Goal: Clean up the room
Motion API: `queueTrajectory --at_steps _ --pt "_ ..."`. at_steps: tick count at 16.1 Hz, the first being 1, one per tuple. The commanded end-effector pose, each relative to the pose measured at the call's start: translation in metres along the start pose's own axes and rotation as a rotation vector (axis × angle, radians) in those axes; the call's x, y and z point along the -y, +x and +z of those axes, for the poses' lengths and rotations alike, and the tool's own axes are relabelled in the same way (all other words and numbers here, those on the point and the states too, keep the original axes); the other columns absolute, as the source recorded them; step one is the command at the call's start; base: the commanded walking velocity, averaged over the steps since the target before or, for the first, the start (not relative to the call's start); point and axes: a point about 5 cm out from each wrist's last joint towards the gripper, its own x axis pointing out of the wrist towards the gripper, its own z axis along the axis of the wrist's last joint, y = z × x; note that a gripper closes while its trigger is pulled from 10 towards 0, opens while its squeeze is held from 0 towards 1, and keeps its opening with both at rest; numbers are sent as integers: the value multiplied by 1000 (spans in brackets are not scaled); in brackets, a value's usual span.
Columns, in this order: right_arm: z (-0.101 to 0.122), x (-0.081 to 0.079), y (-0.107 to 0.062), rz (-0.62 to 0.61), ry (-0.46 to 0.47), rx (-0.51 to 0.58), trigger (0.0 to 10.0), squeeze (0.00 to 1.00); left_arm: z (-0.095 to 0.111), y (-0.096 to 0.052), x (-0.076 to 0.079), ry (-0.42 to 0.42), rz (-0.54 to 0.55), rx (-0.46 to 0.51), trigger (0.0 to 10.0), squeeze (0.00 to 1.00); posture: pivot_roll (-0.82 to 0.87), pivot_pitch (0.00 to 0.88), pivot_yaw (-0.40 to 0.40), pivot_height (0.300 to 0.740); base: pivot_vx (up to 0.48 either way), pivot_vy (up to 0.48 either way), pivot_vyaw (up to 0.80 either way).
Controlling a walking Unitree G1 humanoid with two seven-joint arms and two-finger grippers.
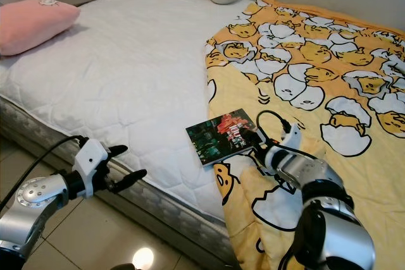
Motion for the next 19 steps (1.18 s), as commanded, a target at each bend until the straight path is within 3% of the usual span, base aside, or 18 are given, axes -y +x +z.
queueTrajectory --at_steps 1,6,10,11,12,13,19 --pt "6 -4 2 -18 -34 21 10000 1000 4 -2 -2 -8 12 35 10000 0 63 0 8 740 0 0 0" --pt "33 -5 -4 -98 -99 140 10000 1000 5 -7 -3 -41 7 58 10000 0 72 0 35 740 0 0 0" --pt "35 4 -7 -189 -109 156 10000 1000 -8 -3 -11 -76 -20 32 10000 0 80 0 36 740 0 0 0" --pt "35 9 -9 -243 -135 166 10000 624 -13 -1 -16 -84 -22 21 10000 0 79 0 34 740 0 0 0" --pt "35 11 -9 -260 -140 170 10000 624 -14 -1 -17 -85 -20 17 10000 0 79 0 35 740 0 0 0" --pt "28 16 -9 -280 -106 159 10000 0 -18 -3 -20 -89 -17 8 10000 0 75 0 40 740 0 0 0" --pt "5 11 3 -201 -6 104 10000 0 -16 0 -18 -78 -47 46 10000 0 72 0 46 740 0 0 0"
